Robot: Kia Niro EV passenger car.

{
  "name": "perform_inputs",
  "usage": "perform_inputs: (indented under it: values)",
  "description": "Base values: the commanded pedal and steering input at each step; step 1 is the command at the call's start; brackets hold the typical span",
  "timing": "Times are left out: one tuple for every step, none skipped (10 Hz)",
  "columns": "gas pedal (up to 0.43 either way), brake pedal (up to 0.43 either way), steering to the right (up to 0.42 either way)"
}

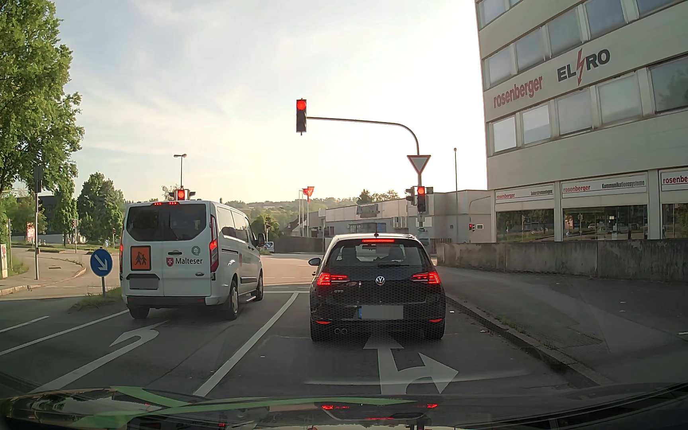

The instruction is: Follow the waypoints while adhering to traffic rules and regulations

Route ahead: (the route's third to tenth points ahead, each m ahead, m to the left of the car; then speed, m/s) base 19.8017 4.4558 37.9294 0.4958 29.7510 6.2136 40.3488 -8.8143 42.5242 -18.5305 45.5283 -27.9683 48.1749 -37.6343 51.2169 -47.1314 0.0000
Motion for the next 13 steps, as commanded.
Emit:
perform_inputs:
  values:
    - [0.0, 0.543, -0.021]
    - [0.0, 0.543, -0.021]
    - [0.0, 0.543, -0.021]
    - [0.0, 0.543, -0.021]
    - [0.0, 0.543, -0.021]
    - [0.0, 0.543, -0.021]
    - [0.0, 0.543, -0.021]
    - [0.0, 0.543, -0.021]
    - [0.0, 0.543, -0.021]
    - [0.0, 0.543, -0.021]
    - [0.0, 0.543, -0.021]
    - [0.0, 0.543, -0.021]
    - [0.0, 0.549, -0.021]
